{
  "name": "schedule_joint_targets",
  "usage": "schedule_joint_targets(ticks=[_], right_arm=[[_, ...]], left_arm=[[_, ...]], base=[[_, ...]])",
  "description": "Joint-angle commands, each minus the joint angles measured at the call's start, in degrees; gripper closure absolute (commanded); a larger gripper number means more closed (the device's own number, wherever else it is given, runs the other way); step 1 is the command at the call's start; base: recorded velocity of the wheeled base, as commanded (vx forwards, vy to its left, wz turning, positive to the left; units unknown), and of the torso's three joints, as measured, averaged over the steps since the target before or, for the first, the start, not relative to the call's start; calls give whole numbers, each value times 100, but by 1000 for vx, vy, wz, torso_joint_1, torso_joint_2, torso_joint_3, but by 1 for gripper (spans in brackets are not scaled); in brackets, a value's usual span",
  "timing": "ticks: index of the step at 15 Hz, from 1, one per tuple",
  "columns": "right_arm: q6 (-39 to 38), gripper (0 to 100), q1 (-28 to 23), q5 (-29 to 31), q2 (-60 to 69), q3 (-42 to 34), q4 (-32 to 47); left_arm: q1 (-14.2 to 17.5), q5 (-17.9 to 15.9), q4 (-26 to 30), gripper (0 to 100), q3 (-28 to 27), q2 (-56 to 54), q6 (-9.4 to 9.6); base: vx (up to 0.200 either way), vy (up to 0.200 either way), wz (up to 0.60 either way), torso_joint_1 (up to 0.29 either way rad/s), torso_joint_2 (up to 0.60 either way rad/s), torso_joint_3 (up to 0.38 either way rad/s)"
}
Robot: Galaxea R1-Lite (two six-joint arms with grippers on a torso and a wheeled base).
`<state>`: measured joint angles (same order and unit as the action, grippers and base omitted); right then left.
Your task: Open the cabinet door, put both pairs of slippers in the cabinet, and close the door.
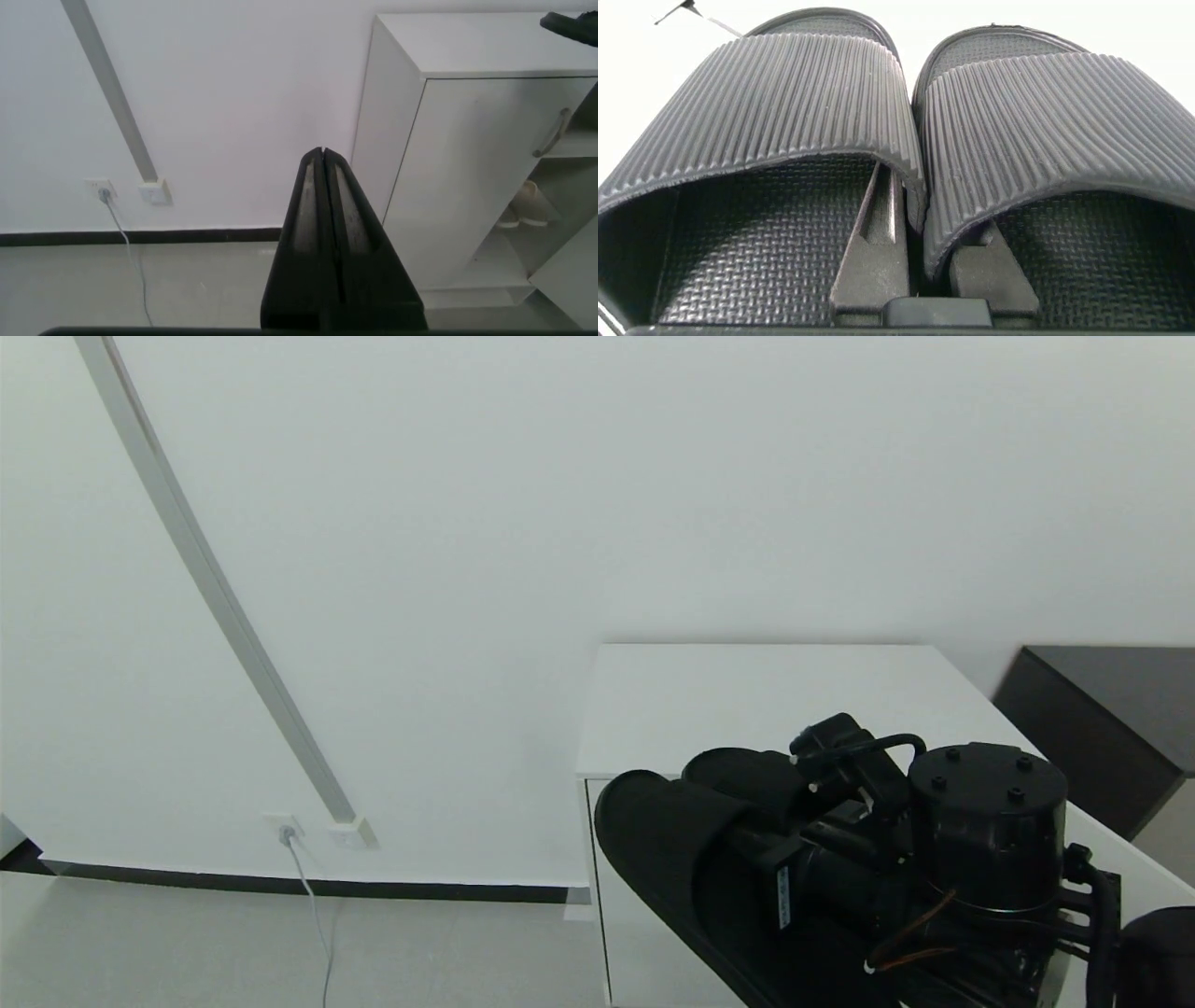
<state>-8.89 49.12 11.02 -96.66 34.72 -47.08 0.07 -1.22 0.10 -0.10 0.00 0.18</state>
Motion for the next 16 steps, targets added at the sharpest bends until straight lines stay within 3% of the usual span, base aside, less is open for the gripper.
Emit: schedule_joint_targets(ticks=[1, 16], right_arm=[[1, 100, 1, 49, -37, 0, -3], [27, 100, -7, 76, -28, -114, 6]], left_arm=[[1, -1, -1, 100, 1, 0, -1], [1, -1, -1, 100, 1, 0, -9]], base=[[0, -200, 0, 2, 7, 2], [0, -200, 0, 2, 4, 2]])
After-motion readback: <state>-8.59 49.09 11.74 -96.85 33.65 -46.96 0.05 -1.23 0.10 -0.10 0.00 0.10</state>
